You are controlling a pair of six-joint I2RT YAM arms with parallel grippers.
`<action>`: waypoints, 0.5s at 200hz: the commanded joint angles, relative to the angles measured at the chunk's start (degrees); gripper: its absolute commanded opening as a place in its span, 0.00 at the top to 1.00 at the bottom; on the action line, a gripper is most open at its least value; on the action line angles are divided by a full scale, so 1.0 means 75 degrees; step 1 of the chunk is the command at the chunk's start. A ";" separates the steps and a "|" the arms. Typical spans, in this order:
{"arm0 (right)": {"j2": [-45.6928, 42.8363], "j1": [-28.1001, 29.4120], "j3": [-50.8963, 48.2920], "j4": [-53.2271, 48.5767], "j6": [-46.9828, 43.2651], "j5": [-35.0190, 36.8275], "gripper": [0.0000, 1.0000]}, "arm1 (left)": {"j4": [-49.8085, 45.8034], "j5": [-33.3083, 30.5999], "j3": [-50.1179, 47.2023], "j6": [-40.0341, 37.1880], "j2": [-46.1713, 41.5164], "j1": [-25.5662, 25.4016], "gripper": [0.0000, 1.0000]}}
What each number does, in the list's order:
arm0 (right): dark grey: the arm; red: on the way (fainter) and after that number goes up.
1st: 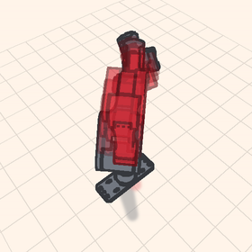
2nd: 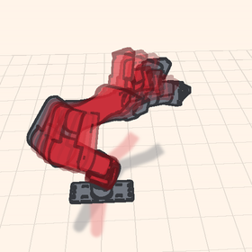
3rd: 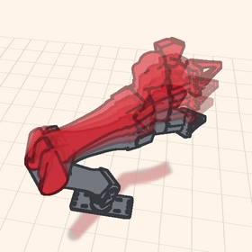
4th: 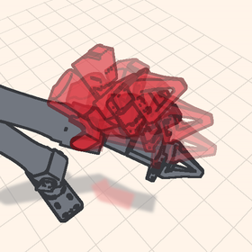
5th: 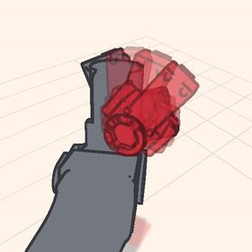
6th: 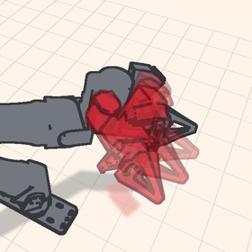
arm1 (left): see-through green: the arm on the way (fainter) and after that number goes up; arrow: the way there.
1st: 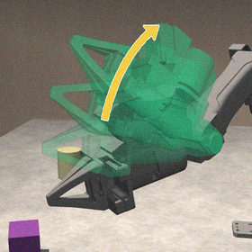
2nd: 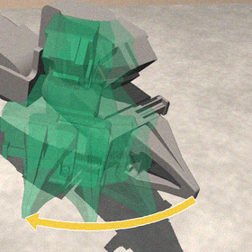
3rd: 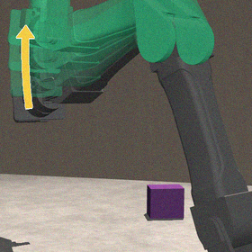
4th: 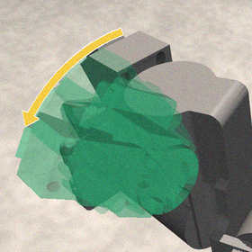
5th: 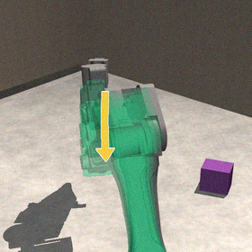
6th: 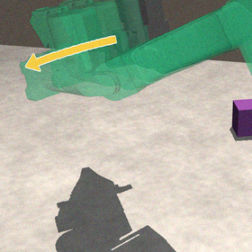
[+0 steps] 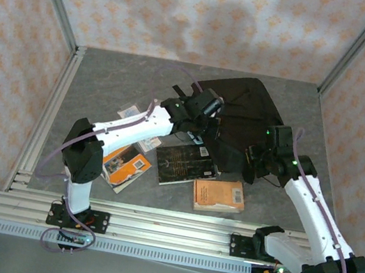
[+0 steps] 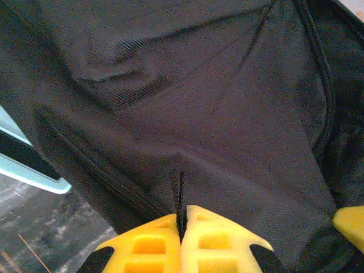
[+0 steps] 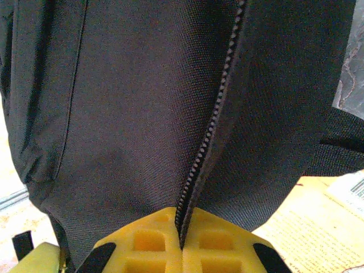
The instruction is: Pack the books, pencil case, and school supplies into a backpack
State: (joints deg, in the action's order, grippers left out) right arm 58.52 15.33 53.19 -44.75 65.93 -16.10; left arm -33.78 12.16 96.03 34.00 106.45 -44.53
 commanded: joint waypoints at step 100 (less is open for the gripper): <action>-0.0517 -0.0250 -0.0214 -0.0261 -0.1005 0.1070 1.00 | -0.0991 -0.0281 0.1928 -0.1170 0.1386 0.1496 1.00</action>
State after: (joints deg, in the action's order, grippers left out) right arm 57.32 15.03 52.60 -43.44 62.52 -13.58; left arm -35.62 16.56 104.31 29.08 114.56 -37.58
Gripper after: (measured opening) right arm 0.042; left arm 0.044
